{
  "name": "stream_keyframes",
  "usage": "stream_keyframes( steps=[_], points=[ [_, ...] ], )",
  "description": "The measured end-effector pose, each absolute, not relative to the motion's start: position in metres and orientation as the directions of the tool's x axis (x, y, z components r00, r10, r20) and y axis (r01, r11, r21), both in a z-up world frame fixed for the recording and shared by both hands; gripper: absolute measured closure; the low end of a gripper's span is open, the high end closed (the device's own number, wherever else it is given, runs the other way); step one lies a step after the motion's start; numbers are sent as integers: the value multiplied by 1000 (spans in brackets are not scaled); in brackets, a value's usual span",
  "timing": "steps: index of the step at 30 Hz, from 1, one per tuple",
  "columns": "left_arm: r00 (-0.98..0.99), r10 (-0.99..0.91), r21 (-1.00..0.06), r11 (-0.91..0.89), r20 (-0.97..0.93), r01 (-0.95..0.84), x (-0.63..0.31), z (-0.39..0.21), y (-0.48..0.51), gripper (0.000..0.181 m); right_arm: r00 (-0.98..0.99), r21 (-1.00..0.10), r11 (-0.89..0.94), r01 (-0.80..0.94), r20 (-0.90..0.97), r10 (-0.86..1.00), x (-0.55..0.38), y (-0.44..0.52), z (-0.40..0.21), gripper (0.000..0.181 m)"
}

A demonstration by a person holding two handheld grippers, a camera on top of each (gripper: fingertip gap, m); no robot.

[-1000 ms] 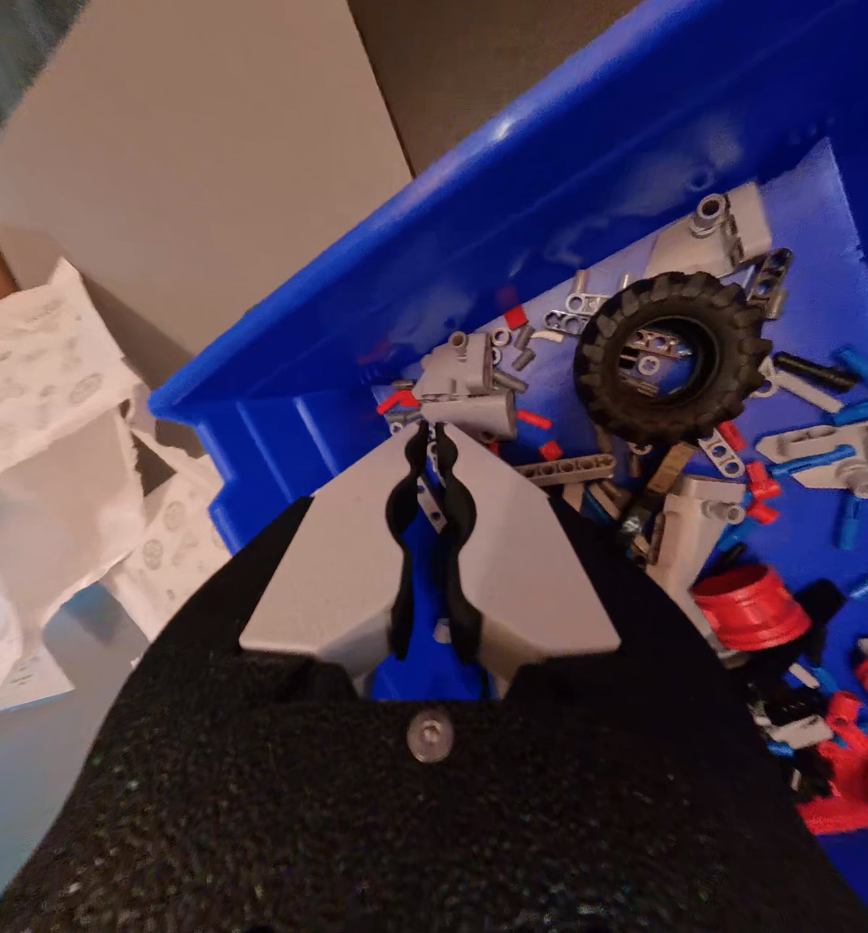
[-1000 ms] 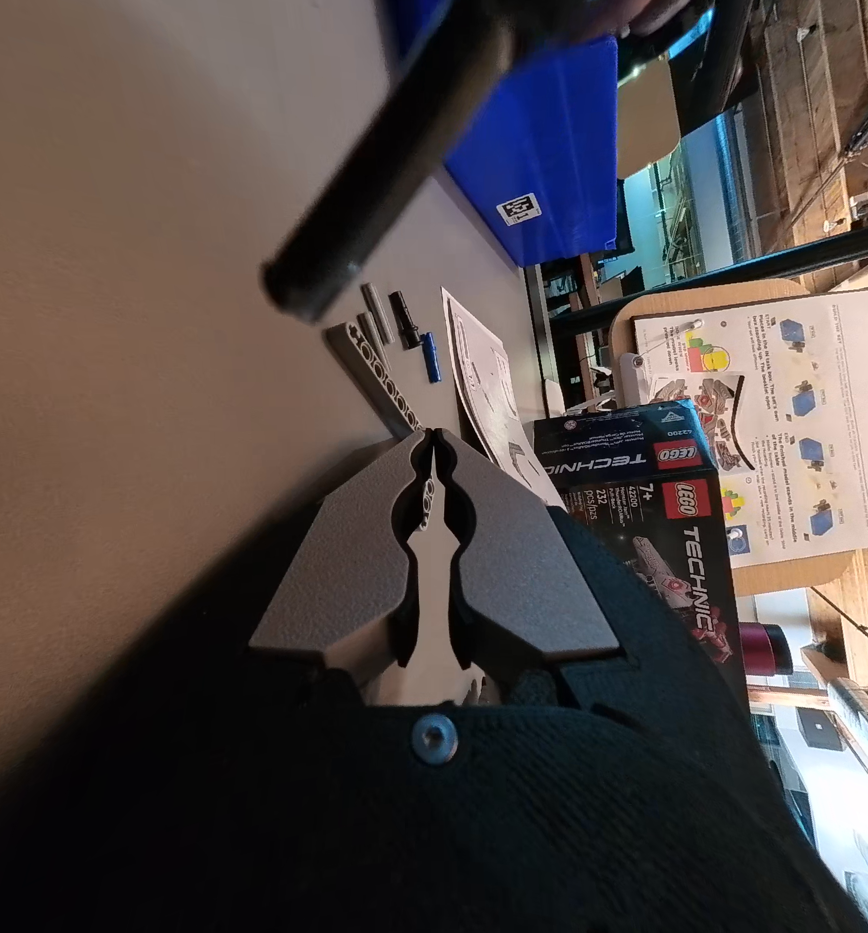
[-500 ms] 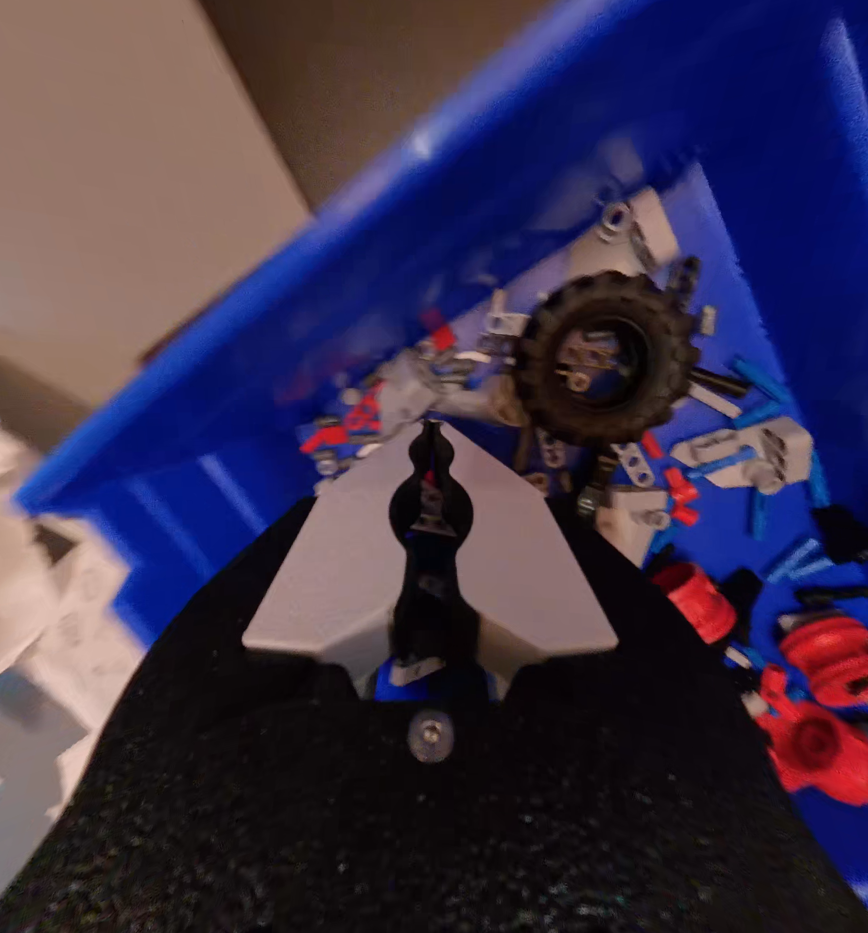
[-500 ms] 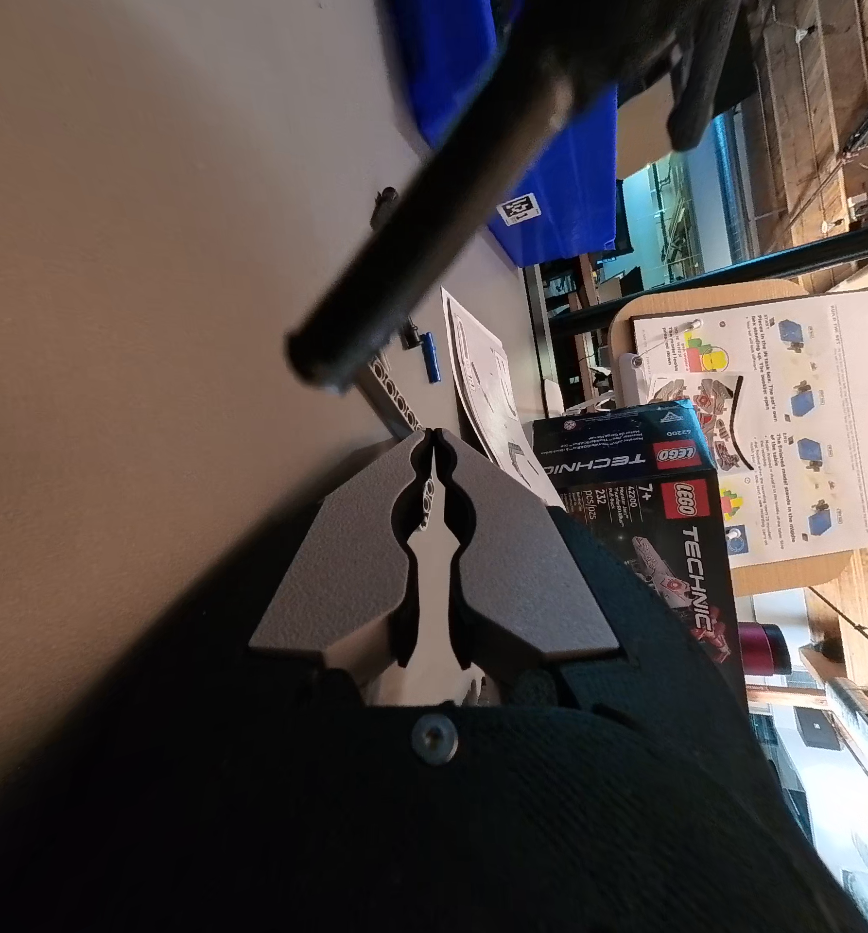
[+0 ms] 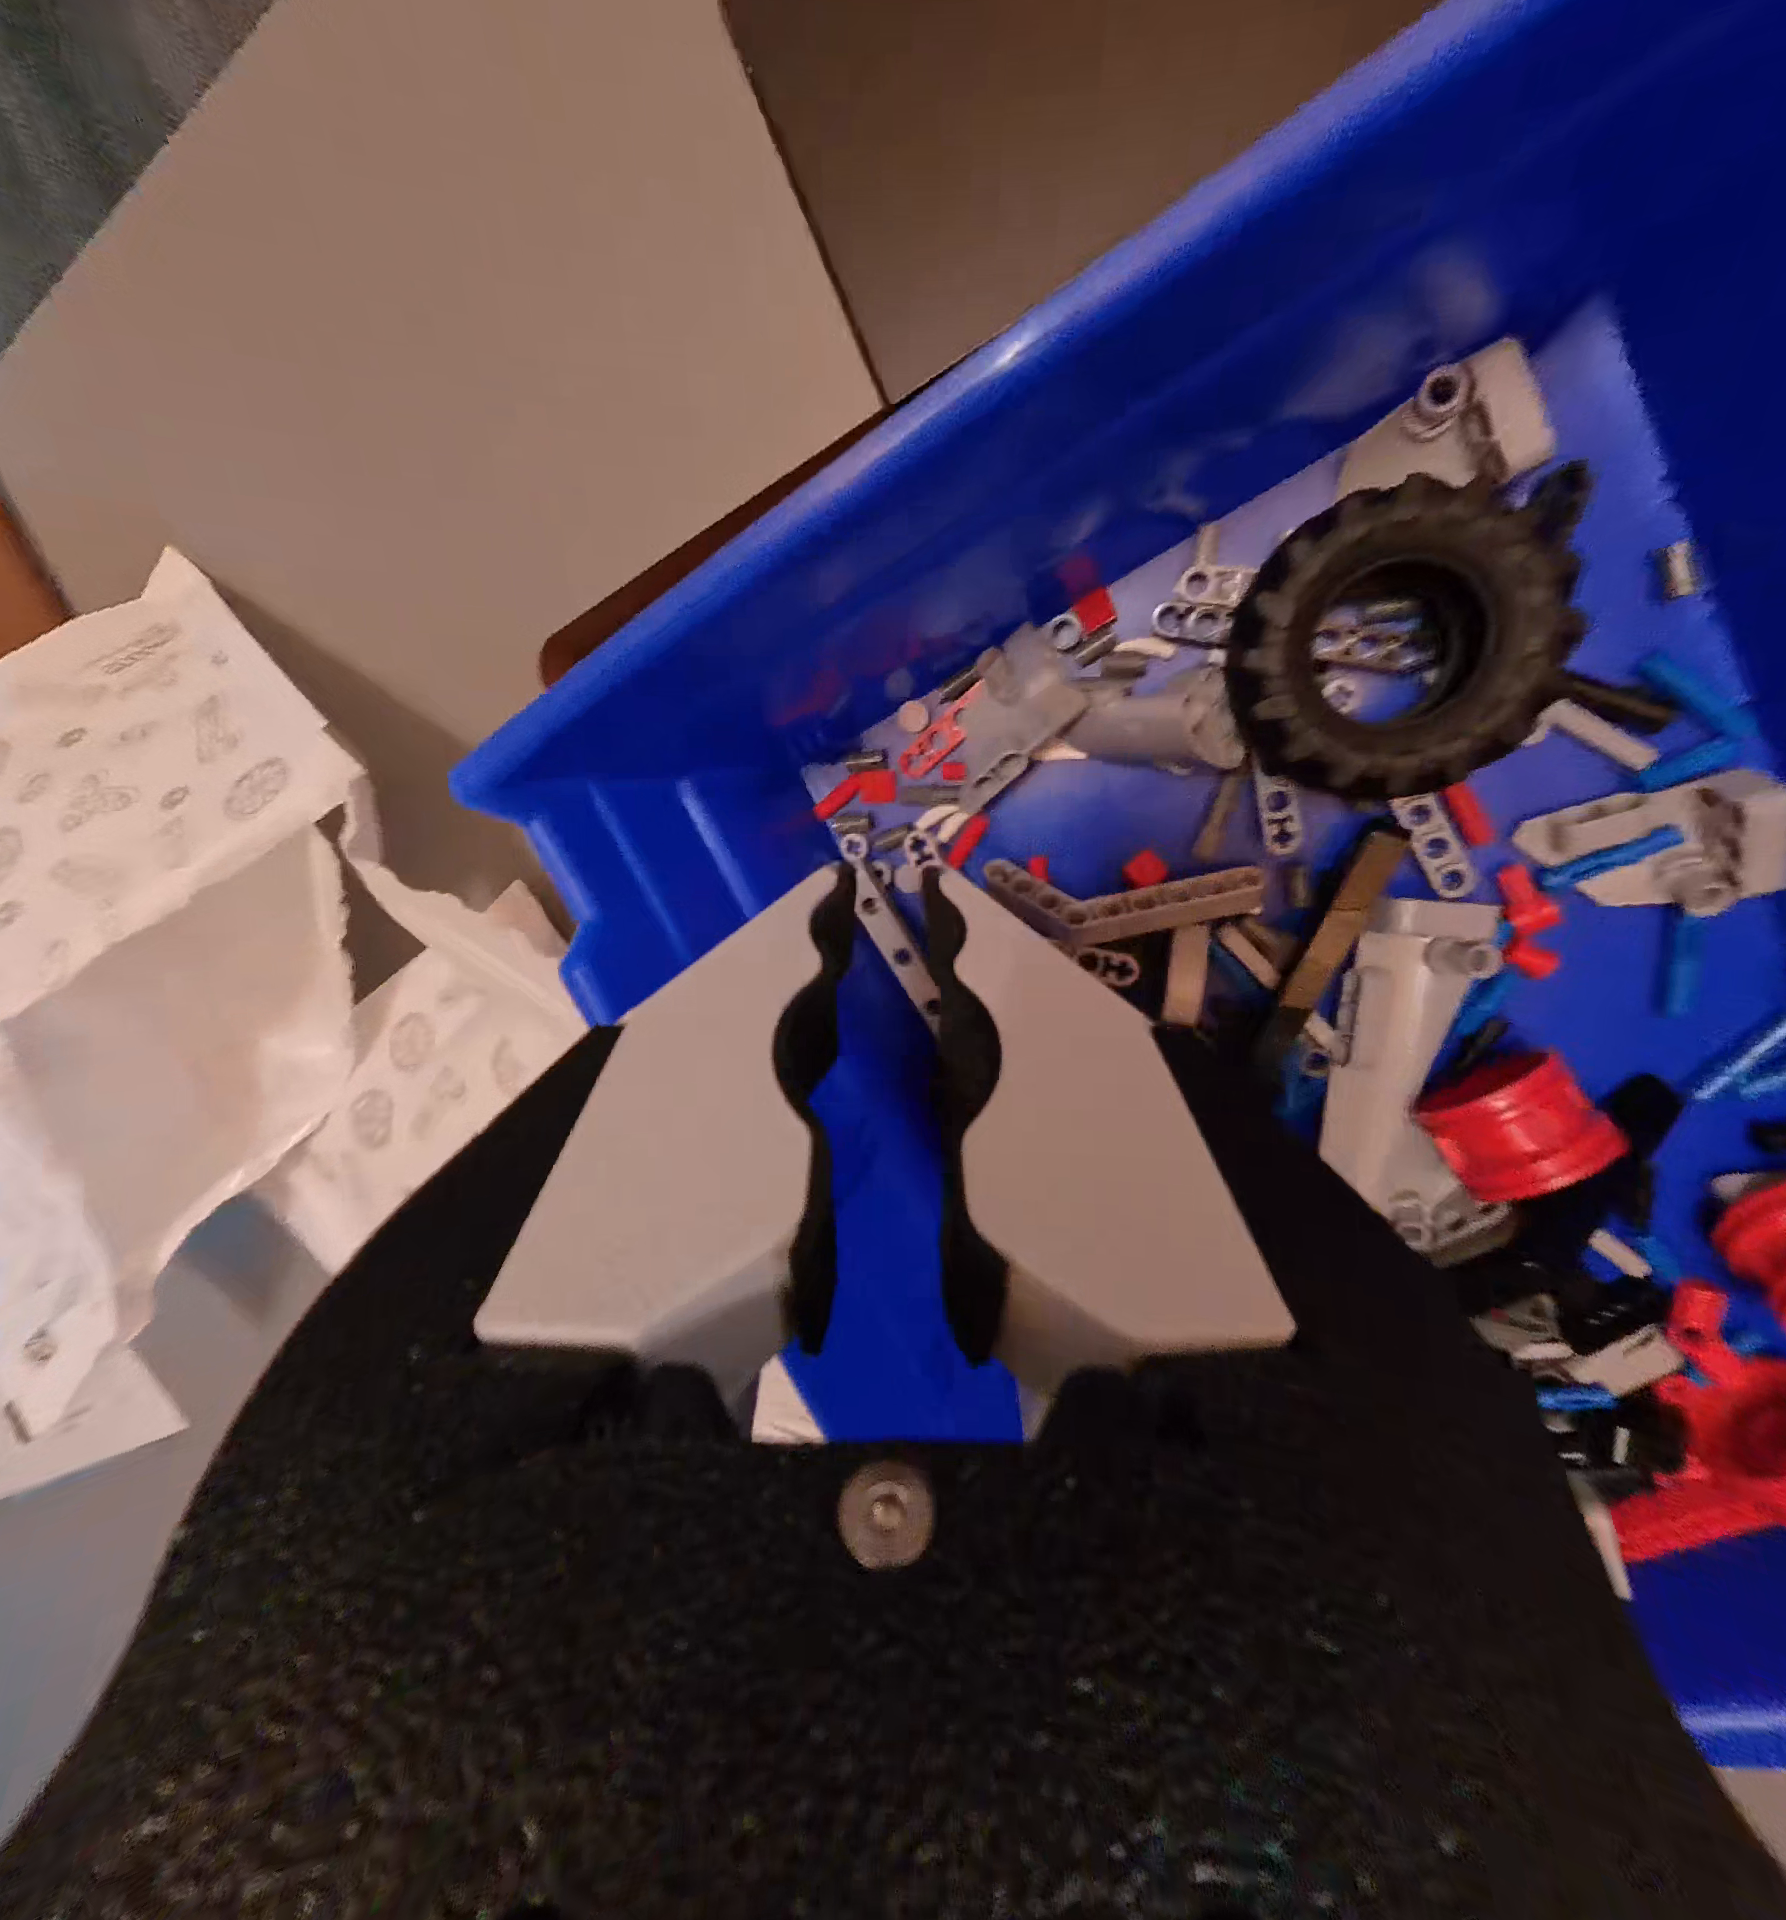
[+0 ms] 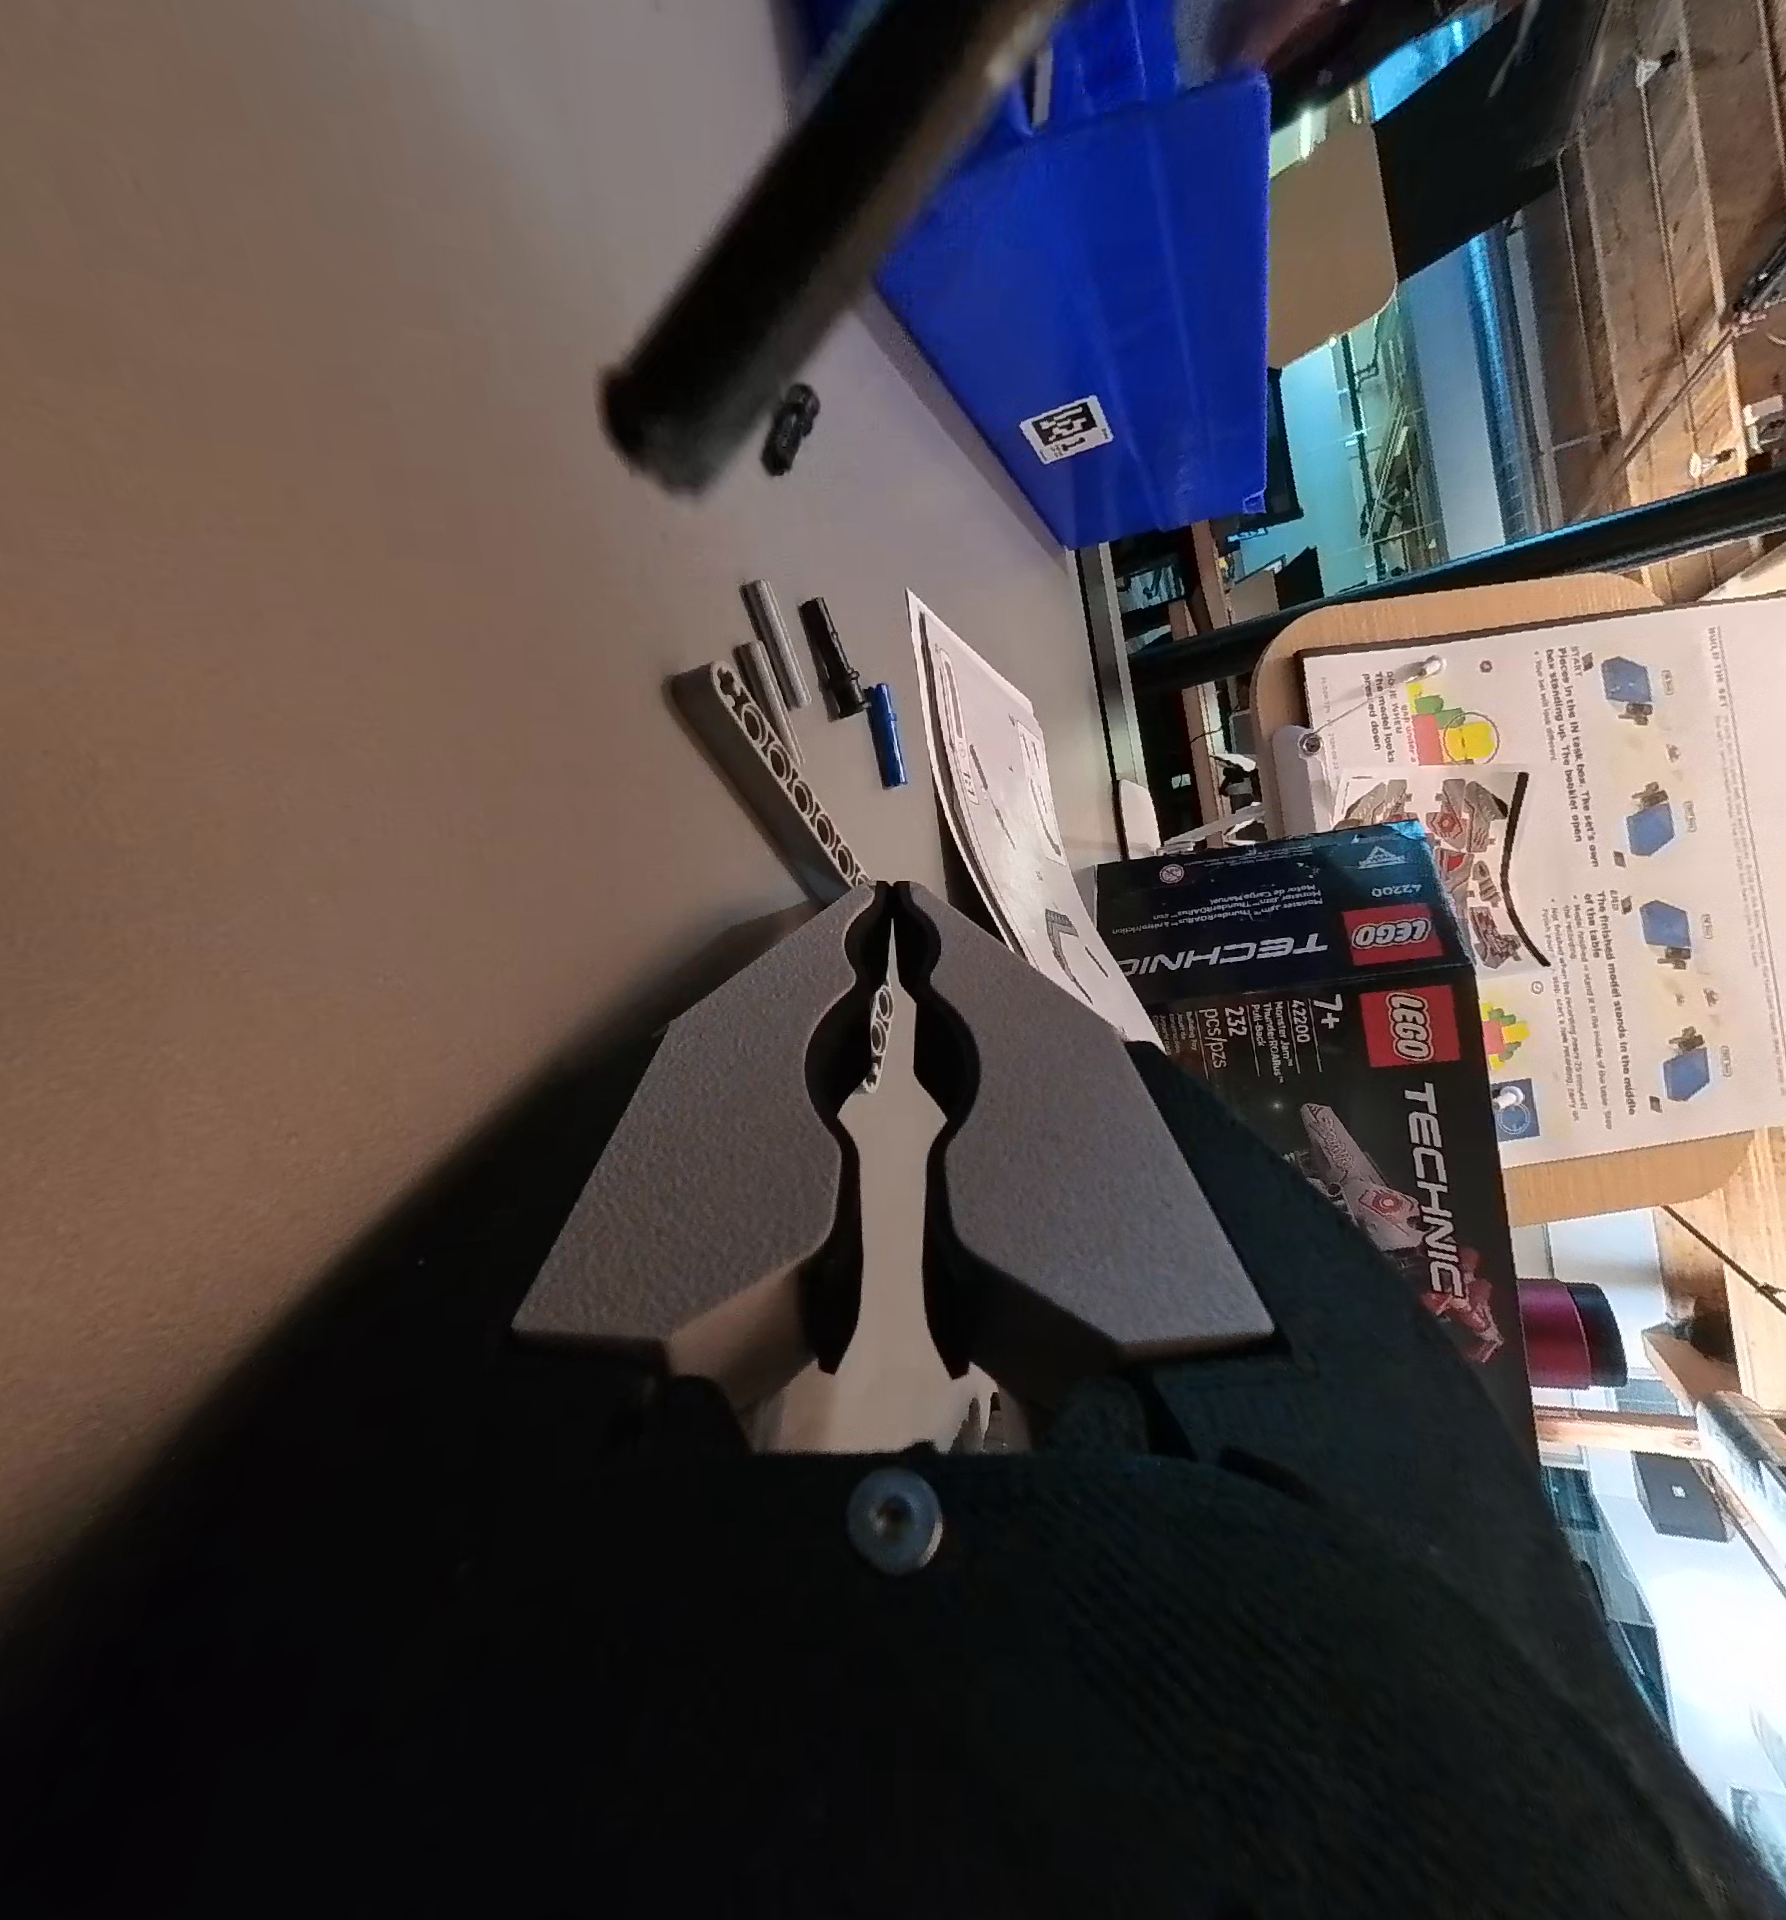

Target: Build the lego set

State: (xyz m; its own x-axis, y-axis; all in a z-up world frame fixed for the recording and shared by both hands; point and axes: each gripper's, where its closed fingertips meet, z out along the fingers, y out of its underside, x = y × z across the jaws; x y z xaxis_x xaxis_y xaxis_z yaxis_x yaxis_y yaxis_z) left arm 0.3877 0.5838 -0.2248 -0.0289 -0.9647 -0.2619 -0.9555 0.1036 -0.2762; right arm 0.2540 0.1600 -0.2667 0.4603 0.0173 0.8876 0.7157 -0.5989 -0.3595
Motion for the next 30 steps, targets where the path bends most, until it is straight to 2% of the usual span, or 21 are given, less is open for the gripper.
stream_keyframes(
  steps=[9, 18, 24, 27, 30],
  points=[
    [-70, -949, -255, 153, -307, -955, 387, -227, 582, 171, 460, -359, -600, 715, 888, 16, 254, 160, -267, 181],
    [-119, -947, -163, 173, -299, -971, 388, -251, 576, 168, 459, -358, -600, 715, 888, 16, 254, 160, -267, 181],
    [-6, -966, -308, 88, -258, -947, 393, -229, 581, 172, 459, -359, -600, 715, 888, 16, 254, 160, -267, 181],
    [13, -969, -341, 75, -248, -937, 391, -217, 582, 172, 460, -359, -600, 715, 888, 16, 254, 160, -267, 181],
    [-12, -969, -324, 94, -246, -941, 385, -214, 581, 173, 460, -359, -599, 715, 888, 16, 254, 160, -267, 181]
  ],
)
